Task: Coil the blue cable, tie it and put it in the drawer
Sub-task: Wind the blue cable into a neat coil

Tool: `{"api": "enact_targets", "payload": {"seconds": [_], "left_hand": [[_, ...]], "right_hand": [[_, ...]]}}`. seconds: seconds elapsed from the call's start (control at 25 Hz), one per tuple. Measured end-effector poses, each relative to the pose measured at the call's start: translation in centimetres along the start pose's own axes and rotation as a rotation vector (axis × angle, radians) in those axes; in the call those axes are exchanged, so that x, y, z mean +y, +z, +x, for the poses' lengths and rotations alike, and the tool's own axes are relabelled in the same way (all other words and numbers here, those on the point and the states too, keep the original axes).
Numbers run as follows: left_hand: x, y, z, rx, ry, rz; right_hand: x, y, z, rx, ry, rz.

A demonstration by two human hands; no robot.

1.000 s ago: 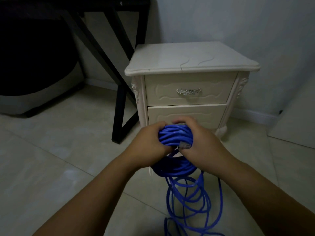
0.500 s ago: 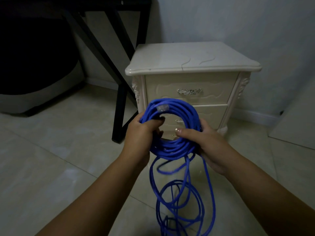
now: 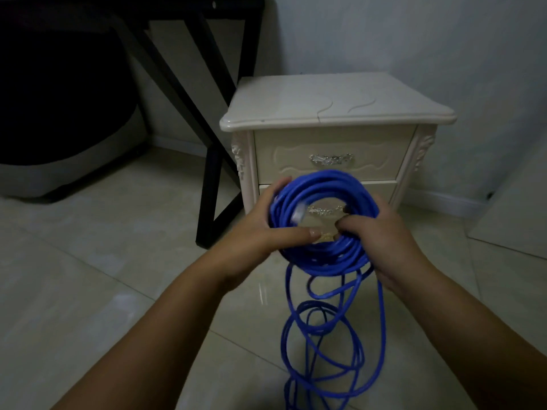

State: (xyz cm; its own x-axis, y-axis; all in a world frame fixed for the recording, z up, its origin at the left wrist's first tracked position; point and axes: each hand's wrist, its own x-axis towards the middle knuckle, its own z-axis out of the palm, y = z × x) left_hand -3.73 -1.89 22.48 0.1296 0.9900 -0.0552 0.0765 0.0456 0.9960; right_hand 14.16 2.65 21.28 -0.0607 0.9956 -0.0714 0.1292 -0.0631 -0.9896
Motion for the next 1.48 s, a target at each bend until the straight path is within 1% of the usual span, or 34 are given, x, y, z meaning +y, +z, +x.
{"api": "enact_targets", "payload": {"seconds": [0.08,0.12,0.16,0.2,0.28,0.32,0.4,0.48,0.52,0.6,0.72,0.8,0.84,0.92,1.0,1.04,1.12,1.2,1.24,1.28,1.36,1.4,1.44,1.48], "left_hand": [[0.3,-1.2,-0.1,-0.156,0.002,0.083],[0.3,-1.3,-0.2,-0.219,-0.01,0.149],[0.2,-1.0,-0.3,-0.223,-0.016,0.234],[-0.1,-0.5,-0.3,-0.163,0.005,0.336],[-1.0,0.6,0.1,0.038,0.116,0.53],[-1.4,1.1,0.2,0.118,0.166,0.591],[-2.0,1.5,0.4,0.203,0.211,0.633],[-2.0,1.8,0.6,0.26,0.243,0.611],[-1.7,1.9,0.6,0.289,0.258,0.58],[-1.0,2.2,0.8,0.345,0.267,0.485],[-0.3,2.3,1.0,0.424,0.2,0.293],[-0.4,2.4,1.1,0.484,0.161,0.189],[-0.5,2.4,1.1,0.52,0.135,0.104],[-0.7,2.4,1.4,0.565,0.08,-0.177],[-1.0,2.5,1.6,0.54,0.032,-0.433],[-1.1,2.8,1.7,0.501,0.011,-0.492],[-1.2,3.2,1.4,0.378,-0.034,-0.499],[-0.9,3.1,1.1,0.258,-0.082,-0.395],[-0.6,2.6,1.1,0.227,-0.094,-0.292],[-0.4,1.9,1.1,0.219,-0.081,-0.169],[-0.1,0.8,0.9,0.187,-0.003,0.098],[0.0,0.6,0.7,0.119,0.042,0.254],[-0.2,0.6,0.5,0.046,0.087,0.428],[-0.6,0.9,0.4,0.01,0.127,0.59]], "right_hand": [[-0.6,0.0,-0.5,-0.027,-0.14,-0.338],[-0.7,0.2,-0.8,-0.048,-0.194,-0.443],[-0.7,0.5,-1.1,-0.071,-0.233,-0.508],[-0.5,0.8,-1.4,-0.09,-0.274,-0.572],[-0.1,1.4,-1.7,-0.114,-0.387,-0.726],[0.0,1.6,-1.8,-0.114,-0.445,-0.786],[0.0,1.5,-1.8,-0.099,-0.52,-0.839],[-0.1,1.2,-1.6,-0.105,-0.538,-0.832],[-0.3,1.0,-1.4,-0.116,-0.519,-0.782],[-0.7,0.5,-0.9,-0.145,-0.426,-0.588],[-0.8,-0.4,-0.4,-0.184,-0.256,-0.274],[-0.3,-0.4,-0.4,-0.192,-0.171,-0.11],[0.1,-0.2,-0.5,-0.193,-0.138,-0.033],[0.9,0.5,-0.5,-0.215,-0.057,0.153],[1.7,1.4,-0.7,-0.239,0.016,0.374],[2.1,1.6,-0.7,-0.212,0.025,0.435],[2.2,1.9,-0.6,-0.1,0.054,0.462],[1.9,1.5,-0.3,-0.028,0.065,0.453],[1.3,1.1,-0.2,-0.024,0.054,0.413],[0.7,0.7,-0.2,-0.035,0.009,0.287],[-0.2,0.3,-0.5,-0.117,-0.174,-0.192],[-0.2,0.6,-0.9,-0.179,-0.271,-0.409],[0.0,0.9,-1.3,-0.225,-0.346,-0.557],[0.3,1.3,-1.6,-0.251,-0.385,-0.63]]}}
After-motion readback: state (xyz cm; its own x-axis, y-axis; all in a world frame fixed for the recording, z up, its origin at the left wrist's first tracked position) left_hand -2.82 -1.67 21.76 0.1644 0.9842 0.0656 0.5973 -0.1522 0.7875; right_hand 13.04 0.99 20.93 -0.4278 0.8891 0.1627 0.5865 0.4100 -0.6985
